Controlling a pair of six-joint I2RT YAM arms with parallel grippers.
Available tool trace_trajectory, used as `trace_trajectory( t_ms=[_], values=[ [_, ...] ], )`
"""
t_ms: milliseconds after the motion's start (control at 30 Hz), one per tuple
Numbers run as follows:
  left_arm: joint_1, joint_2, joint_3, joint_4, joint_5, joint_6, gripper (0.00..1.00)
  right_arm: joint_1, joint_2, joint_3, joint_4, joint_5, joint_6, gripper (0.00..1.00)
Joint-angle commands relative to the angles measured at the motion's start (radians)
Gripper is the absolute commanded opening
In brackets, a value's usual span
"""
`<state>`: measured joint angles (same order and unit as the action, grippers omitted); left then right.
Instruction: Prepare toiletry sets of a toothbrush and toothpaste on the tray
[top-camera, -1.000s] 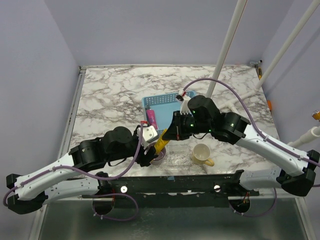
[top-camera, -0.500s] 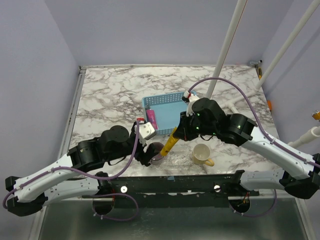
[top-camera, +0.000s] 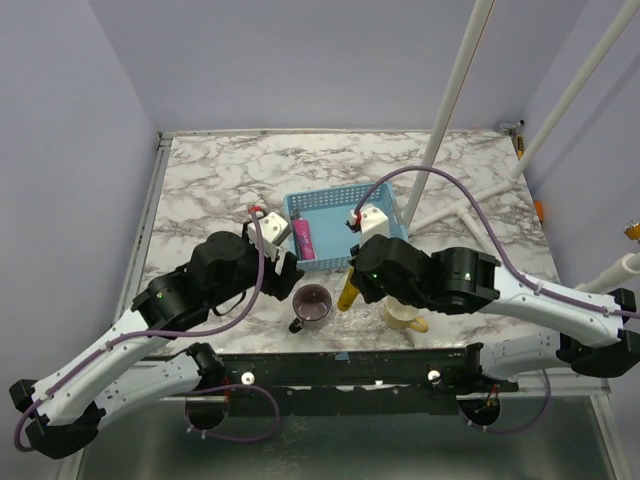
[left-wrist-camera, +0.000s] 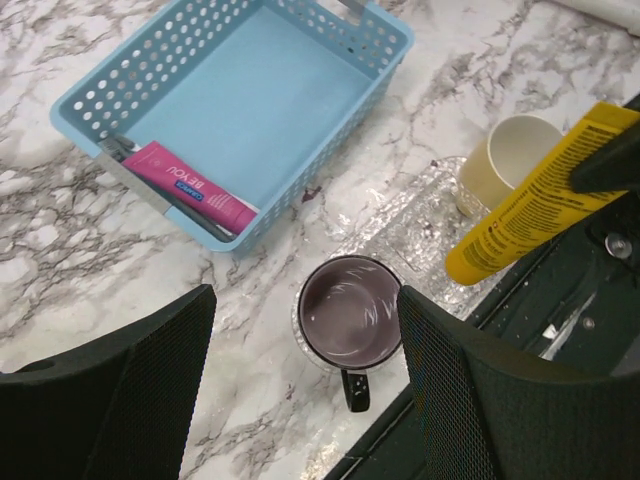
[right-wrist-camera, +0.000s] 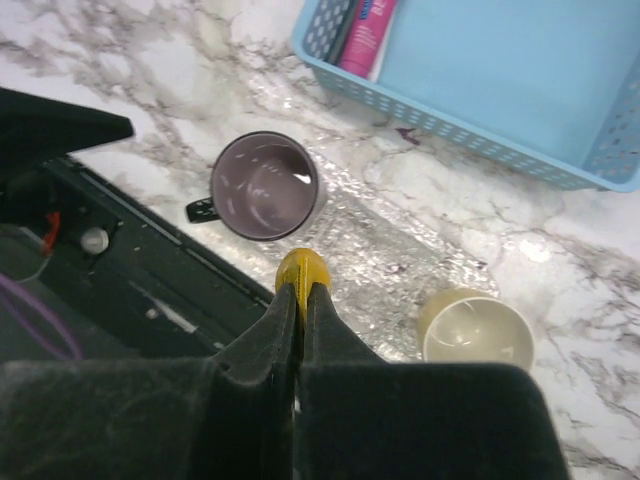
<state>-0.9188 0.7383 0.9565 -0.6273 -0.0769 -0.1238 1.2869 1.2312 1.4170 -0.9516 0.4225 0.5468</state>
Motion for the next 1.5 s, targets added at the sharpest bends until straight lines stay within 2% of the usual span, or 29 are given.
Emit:
trace_trajectory(
  t_ms=[0,100,267,767,1467],
  values=[
    [0.057,-0.012,0.0,0.026,-0.067,-0.038,0.73,0.056,0.027,0.012,-0.053,0.232,0.026,0.0],
    [0.085,-0.012,-0.001,0.028,-0.083,-0.049,0.73,0.072,0.042,-0.007,-0.051,0.303,0.037,0.0],
    [0.11,-0.004,0.0,0.026,-0.08,-0.054,0.73,0.075,0.047,-0.057,0.015,0.323,0.03,0.0],
    [0.126,0.006,-0.003,0.022,-0.088,-0.06,0.73,0.075,0.081,-0.145,0.148,0.331,0.029,0.01],
    [0.13,0.013,0.0,0.017,-0.087,-0.059,0.73,0.074,0.1,-0.172,0.185,0.3,0.033,0.01]
  ],
)
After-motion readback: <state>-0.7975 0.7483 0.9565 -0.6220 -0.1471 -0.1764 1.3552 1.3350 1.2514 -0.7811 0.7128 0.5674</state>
